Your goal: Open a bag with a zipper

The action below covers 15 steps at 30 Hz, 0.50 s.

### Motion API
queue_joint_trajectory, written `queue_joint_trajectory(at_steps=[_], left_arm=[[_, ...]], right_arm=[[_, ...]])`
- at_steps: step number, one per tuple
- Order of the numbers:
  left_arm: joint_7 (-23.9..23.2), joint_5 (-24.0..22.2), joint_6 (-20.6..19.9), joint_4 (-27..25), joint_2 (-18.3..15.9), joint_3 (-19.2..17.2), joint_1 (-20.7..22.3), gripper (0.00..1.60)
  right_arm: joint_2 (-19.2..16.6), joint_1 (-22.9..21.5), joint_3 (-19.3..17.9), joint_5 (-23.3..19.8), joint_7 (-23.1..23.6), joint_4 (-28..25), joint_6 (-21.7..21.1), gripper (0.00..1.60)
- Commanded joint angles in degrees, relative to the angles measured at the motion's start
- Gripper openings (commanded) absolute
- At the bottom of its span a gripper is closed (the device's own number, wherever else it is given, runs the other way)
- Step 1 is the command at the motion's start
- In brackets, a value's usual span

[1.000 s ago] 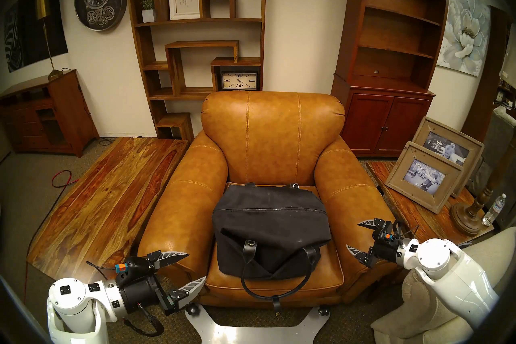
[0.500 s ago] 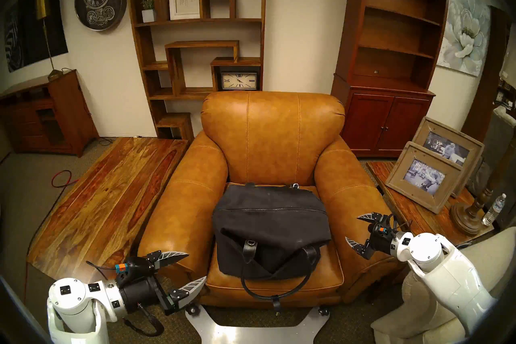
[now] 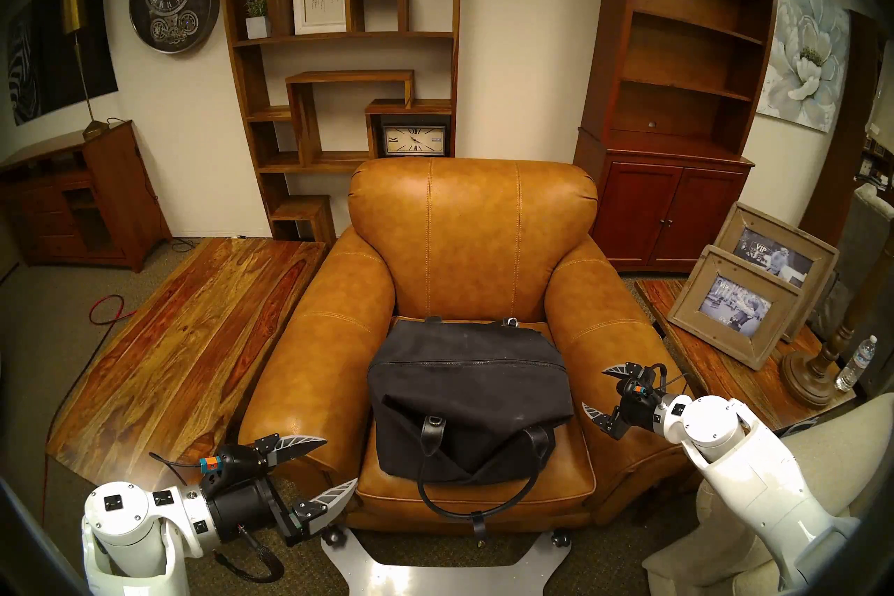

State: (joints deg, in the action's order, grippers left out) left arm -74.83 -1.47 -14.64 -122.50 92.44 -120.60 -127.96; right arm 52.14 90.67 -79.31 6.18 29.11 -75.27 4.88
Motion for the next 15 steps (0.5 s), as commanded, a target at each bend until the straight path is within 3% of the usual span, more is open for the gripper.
queue_joint_trajectory(at_steps=[1, 15], left_arm=[[-0.1, 0.0, -0.2, -0.6, 0.0, 0.0, 0.0, 1.60], [-0.3, 0.3, -0.3, -0.7, 0.2, -0.1, 0.1, 1.60]], right_arm=[[3.3, -6.5, 0.3, 2.2, 1.0, 2.2, -0.1, 1.60], [6.6, -14.1, 1.4, 6.1, 5.2, 11.8, 3.1, 1.60]])
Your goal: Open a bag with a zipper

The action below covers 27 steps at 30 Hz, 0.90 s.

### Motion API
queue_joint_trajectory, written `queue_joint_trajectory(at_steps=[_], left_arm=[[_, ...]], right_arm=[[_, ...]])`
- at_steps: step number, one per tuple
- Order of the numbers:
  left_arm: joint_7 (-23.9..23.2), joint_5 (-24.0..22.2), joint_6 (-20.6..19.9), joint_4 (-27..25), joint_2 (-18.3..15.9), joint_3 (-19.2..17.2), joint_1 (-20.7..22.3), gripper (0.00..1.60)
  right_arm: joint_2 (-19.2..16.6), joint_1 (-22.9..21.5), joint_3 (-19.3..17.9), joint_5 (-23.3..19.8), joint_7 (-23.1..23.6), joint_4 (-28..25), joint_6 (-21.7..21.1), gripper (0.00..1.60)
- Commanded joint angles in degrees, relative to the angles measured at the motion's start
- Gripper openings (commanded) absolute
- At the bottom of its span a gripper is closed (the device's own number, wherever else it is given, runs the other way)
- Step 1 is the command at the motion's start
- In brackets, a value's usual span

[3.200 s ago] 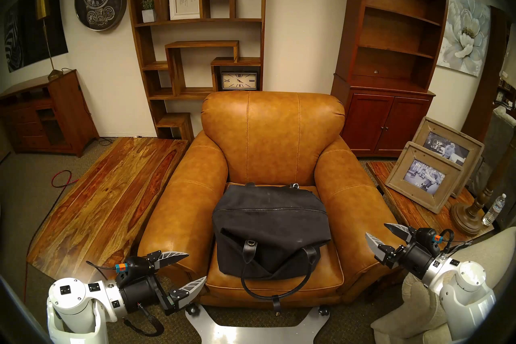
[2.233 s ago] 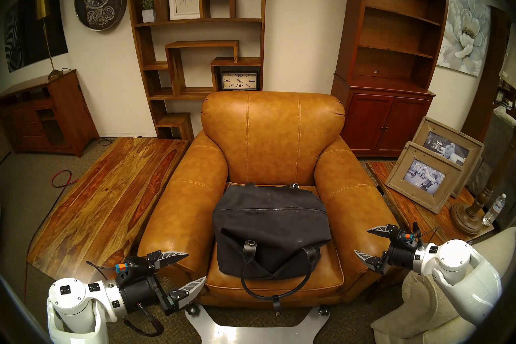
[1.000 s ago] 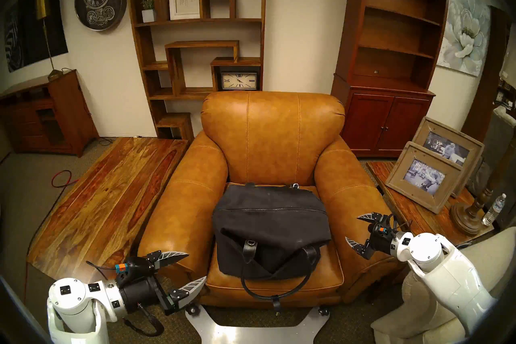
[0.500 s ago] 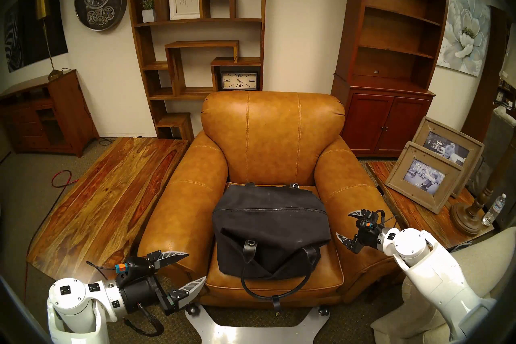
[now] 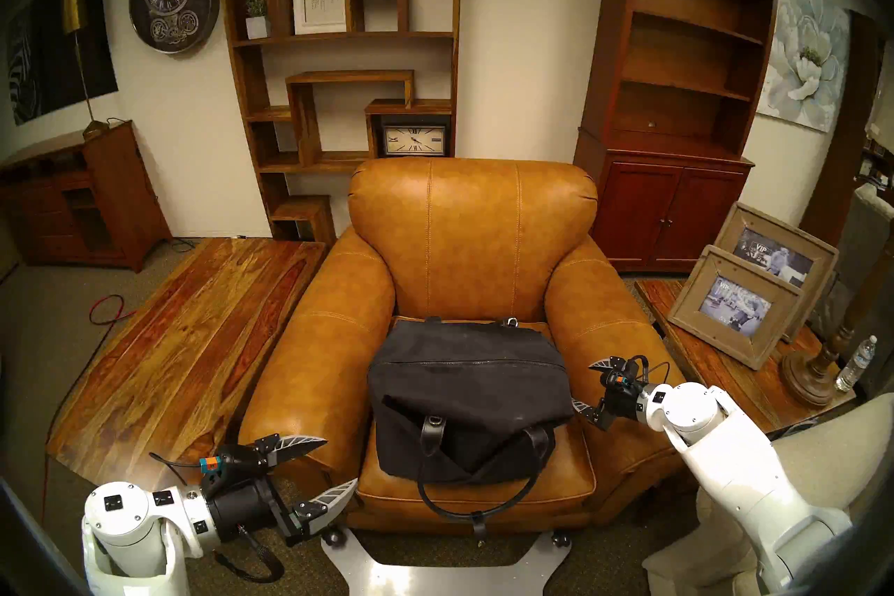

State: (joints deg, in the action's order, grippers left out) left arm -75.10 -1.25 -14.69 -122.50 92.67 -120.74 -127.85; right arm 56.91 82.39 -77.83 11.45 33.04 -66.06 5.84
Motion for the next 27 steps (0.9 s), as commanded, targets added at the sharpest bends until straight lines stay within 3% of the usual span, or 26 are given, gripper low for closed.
queue_joint_trajectory(at_steps=[1, 14, 20, 27], left_arm=[[-0.1, 0.0, -0.3, -0.7, 0.0, 0.0, 0.0, 1.60], [-0.3, 0.3, -0.4, -0.7, 0.2, -0.1, 0.1, 1.60], [-0.4, 0.4, -0.5, -0.7, 0.2, -0.1, 0.2, 1.60], [-0.5, 0.5, -0.5, -0.7, 0.4, -0.2, 0.3, 1.60]], right_arm=[[2.0, -6.5, 0.2, 1.0, 1.6, 3.4, 2.5, 1.60], [4.7, -13.3, 2.6, 6.4, 4.2, 10.7, 5.7, 1.60], [6.3, -16.7, 4.5, 8.1, 5.6, 17.0, 9.1, 1.60], [8.4, -20.4, 5.9, 10.3, 3.8, 25.1, 12.9, 1.60]])
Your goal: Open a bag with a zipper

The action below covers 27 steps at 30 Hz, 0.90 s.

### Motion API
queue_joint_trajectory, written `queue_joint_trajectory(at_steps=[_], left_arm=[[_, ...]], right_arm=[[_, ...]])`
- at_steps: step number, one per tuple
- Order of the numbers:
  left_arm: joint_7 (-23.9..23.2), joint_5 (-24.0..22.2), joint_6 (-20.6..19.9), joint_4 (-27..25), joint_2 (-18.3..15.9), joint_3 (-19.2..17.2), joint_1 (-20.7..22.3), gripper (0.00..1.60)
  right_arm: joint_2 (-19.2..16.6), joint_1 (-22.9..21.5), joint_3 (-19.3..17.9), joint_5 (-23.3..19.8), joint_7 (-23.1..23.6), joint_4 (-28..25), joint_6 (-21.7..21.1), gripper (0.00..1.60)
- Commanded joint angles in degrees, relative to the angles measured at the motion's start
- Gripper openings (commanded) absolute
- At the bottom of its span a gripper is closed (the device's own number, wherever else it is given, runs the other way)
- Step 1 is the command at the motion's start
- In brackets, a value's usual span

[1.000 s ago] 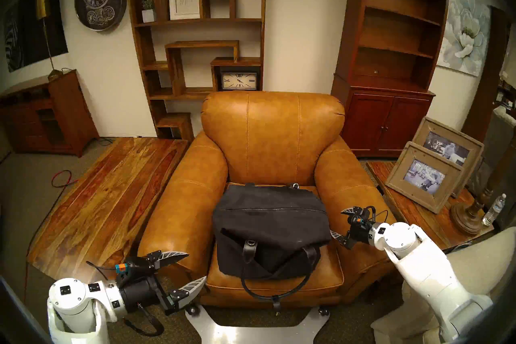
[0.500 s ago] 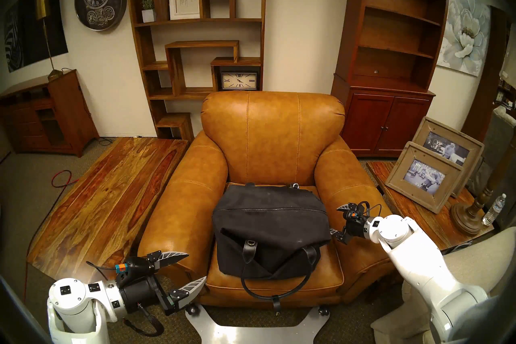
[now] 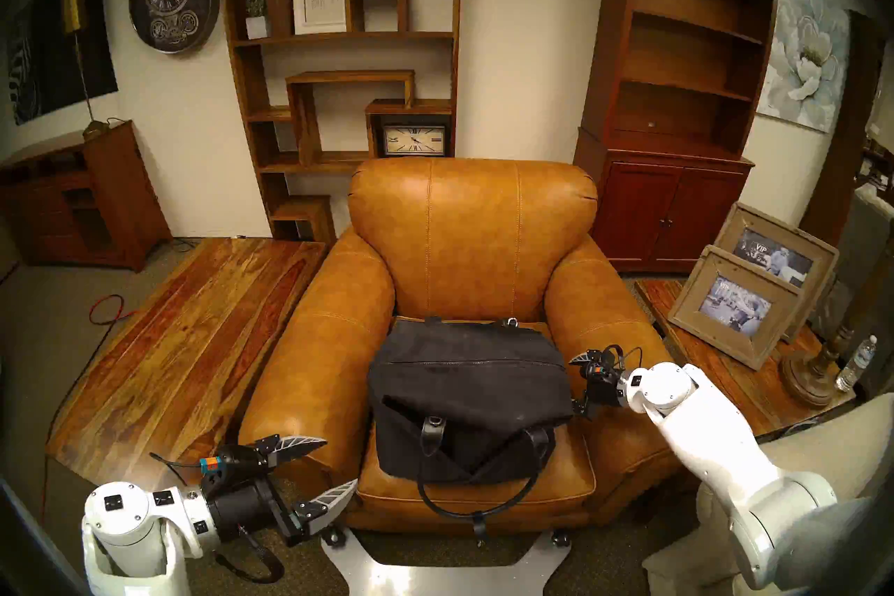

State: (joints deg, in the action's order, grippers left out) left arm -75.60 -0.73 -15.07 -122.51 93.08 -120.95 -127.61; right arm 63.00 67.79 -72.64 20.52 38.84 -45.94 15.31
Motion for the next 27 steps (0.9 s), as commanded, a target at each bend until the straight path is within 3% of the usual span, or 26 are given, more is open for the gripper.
queue_joint_trajectory(at_steps=[1, 10, 17, 18, 19, 20, 23, 26, 27], left_arm=[[0.0, 0.0, -0.1, -0.7, 0.0, 0.0, 0.0, 1.60], [-0.2, 0.1, -0.1, -0.7, 0.1, -0.1, 0.1, 1.60], [-0.3, 0.3, -0.2, -0.7, 0.2, -0.1, 0.2, 1.60], [-0.4, 0.3, -0.2, -0.7, 0.2, -0.1, 0.2, 1.60], [-0.4, 0.3, -0.2, -0.7, 0.3, -0.1, 0.2, 1.60], [-0.4, 0.4, -0.2, -0.8, 0.3, -0.2, 0.2, 1.60], [-0.5, 0.4, -0.2, -0.8, 0.3, -0.2, 0.2, 1.60], [-0.5, 0.5, -0.2, -0.8, 0.4, -0.2, 0.3, 1.60], [-0.5, 0.5, -0.2, -0.8, 0.4, -0.2, 0.3, 1.60]], right_arm=[[2.8, -6.6, 1.0, 1.6, -2.5, 6.4, 3.8, 1.60], [5.7, -9.8, 0.8, 2.7, -5.9, 11.9, 4.4, 1.60], [7.6, -12.0, 0.5, 2.1, -5.5, 17.5, 8.2, 1.58], [7.7, -12.2, 0.4, 2.1, -5.4, 17.9, 8.6, 1.30], [7.7, -12.5, 0.4, 2.1, -5.4, 18.7, 9.3, 1.22], [7.7, -12.7, 0.4, 2.2, -5.4, 19.2, 9.9, 0.86], [7.4, -13.1, 0.9, 3.2, -6.3, 20.5, 11.8, 0.63], [7.0, -13.5, 1.0, 3.8, -7.6, 21.8, 13.3, 0.28], [6.7, -13.5, 0.8, 3.8, -8.2, 21.9, 13.5, 0.26]])
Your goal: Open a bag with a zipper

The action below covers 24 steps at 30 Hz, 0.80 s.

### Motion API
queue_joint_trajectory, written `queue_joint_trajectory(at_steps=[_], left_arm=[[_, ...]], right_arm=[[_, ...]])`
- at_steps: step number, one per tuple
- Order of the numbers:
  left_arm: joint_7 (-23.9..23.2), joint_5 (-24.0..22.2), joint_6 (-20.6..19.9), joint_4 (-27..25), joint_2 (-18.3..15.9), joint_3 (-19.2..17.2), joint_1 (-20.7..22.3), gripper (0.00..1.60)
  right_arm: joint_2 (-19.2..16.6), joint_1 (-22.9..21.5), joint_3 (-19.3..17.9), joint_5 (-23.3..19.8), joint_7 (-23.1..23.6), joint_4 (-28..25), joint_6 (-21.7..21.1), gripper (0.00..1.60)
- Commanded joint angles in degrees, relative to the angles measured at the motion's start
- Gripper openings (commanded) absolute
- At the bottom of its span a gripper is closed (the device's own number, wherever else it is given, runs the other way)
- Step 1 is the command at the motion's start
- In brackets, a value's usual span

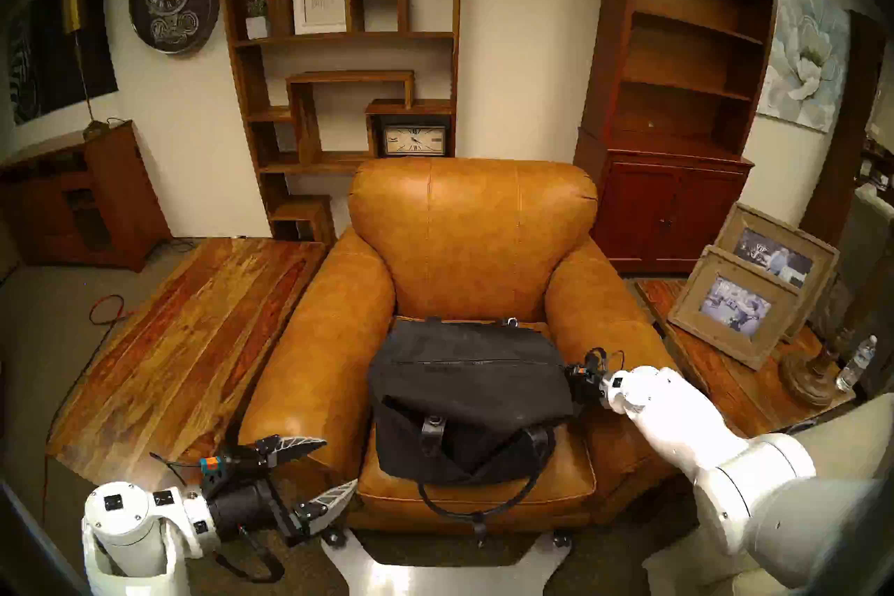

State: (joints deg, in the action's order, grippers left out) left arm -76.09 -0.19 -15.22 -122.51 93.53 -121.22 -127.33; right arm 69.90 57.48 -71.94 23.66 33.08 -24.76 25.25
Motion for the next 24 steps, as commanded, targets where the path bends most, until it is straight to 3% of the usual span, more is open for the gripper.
queue_joint_trajectory(at_steps=[1, 5, 17, 24], left_arm=[[-0.1, 0.0, -0.1, -0.8, 0.0, 0.0, 0.0, 1.60], [-0.1, 0.1, 0.0, -0.8, 0.1, 0.0, 0.1, 1.60], [-0.4, 0.3, 0.0, -0.7, 0.3, -0.1, 0.2, 1.60], [-0.5, 0.4, -0.1, -0.8, 0.4, -0.2, 0.3, 1.60]], right_arm=[[-0.4, -3.2, 0.1, 0.7, -2.6, 0.9, 4.0, 0.21], [-1.7, -2.8, -0.4, 1.1, -4.1, 0.4, 5.6, 0.00], [-5.1, -0.1, -3.1, -0.2, -4.9, -6.8, 12.4, 0.00], [-6.5, 3.3, -4.7, -2.0, -3.0, -12.7, 13.9, 0.00]])
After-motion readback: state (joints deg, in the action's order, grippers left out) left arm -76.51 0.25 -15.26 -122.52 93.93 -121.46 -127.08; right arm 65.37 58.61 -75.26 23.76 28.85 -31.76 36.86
